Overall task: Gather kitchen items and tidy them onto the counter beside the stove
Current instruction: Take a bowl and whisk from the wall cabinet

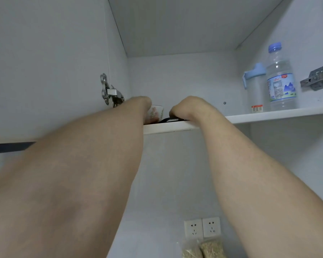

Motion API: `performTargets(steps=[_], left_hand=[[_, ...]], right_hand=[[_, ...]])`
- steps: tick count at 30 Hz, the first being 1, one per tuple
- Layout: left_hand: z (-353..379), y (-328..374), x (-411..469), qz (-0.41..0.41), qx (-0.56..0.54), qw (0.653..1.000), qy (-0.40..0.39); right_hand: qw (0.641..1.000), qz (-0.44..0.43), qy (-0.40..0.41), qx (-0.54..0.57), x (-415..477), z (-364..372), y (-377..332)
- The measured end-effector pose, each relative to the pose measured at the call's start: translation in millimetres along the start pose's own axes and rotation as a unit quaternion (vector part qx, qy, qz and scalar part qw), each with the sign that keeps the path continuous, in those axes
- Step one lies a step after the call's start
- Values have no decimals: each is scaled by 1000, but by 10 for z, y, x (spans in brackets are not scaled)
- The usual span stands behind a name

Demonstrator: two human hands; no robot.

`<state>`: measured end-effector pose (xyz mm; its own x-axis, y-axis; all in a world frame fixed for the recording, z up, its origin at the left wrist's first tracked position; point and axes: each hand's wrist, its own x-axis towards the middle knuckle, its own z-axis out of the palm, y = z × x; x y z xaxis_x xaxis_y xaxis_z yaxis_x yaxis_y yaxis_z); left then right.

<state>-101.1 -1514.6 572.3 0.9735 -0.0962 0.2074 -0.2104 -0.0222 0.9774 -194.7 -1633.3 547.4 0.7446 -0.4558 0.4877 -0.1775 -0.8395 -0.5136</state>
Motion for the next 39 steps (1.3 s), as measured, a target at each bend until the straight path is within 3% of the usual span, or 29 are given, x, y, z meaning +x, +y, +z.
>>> performTargets(steps=[11, 18, 26, 31, 39], left_hand=[[57, 18, -73, -4, 60, 998, -5], [40, 17, -169, -47, 38, 997, -51], [55, 94, -100, -50, -28, 998, 4], [61, 103, -176, -54, -86, 994, 32], [27, 27, -450, 23, -211, 976, -42]], right_hand=[[997, -3, -59, -43, 62, 10, -46], [997, -14, -47, -53, -3, 7, -55], [995, -23, -43, -91, 54, 38, -42], [999, 21, 0, -33, -144, -56, -12], [989, -5, 148, -24, -289, -89, 11]])
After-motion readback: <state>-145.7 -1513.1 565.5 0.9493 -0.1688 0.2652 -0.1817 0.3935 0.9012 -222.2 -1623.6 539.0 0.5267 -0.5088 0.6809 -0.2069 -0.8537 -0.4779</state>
